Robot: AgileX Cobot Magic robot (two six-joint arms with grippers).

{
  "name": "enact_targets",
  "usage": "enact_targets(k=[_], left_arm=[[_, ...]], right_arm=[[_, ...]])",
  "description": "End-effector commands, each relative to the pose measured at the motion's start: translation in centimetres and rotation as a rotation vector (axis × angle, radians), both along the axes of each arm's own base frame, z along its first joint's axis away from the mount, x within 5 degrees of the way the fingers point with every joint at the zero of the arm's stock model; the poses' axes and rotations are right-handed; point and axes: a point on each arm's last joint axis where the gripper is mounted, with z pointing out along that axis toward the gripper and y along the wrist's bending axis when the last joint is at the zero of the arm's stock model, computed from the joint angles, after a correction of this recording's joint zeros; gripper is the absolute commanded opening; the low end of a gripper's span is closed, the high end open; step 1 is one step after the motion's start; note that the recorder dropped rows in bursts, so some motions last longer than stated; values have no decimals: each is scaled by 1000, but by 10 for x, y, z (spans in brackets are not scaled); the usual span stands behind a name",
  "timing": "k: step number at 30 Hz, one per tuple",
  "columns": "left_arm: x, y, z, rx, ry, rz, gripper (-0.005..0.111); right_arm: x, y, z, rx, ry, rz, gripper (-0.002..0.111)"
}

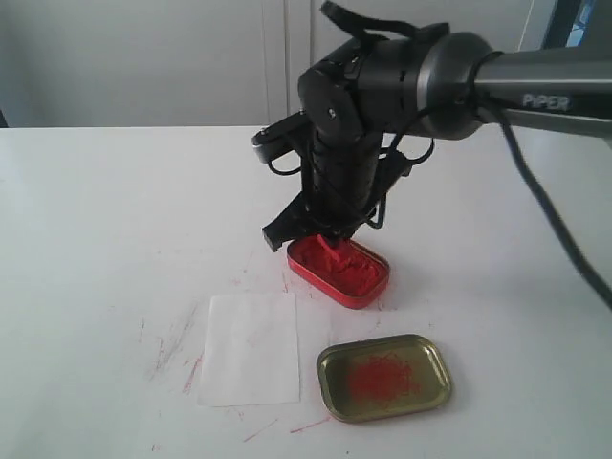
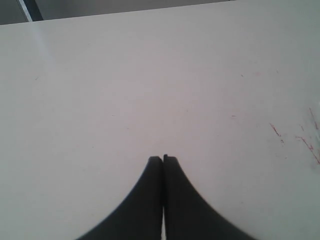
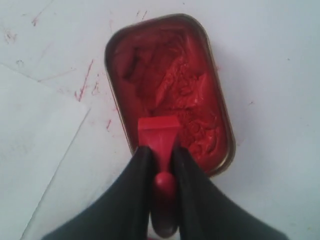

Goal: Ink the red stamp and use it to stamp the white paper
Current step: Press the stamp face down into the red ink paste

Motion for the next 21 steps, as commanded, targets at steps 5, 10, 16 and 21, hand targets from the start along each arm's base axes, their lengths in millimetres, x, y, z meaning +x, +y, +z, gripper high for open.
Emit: enact_targets(k=[5,10,16,21], left_arm=[[0,0,-1,-7,-4,-5,0],[0,0,-1,-7,-4,-5,0],[0,0,-1,-7,-4,-5,0],[0,0,-1,-7,-4,-5,0]], right_arm=[[27,-2,-21,-13,21,-16,0],[40,-11,-22,58,36,-77,0],[41,-11,-30,73,66,-95,0],[43,-9,-42,74,84,-98,0]])
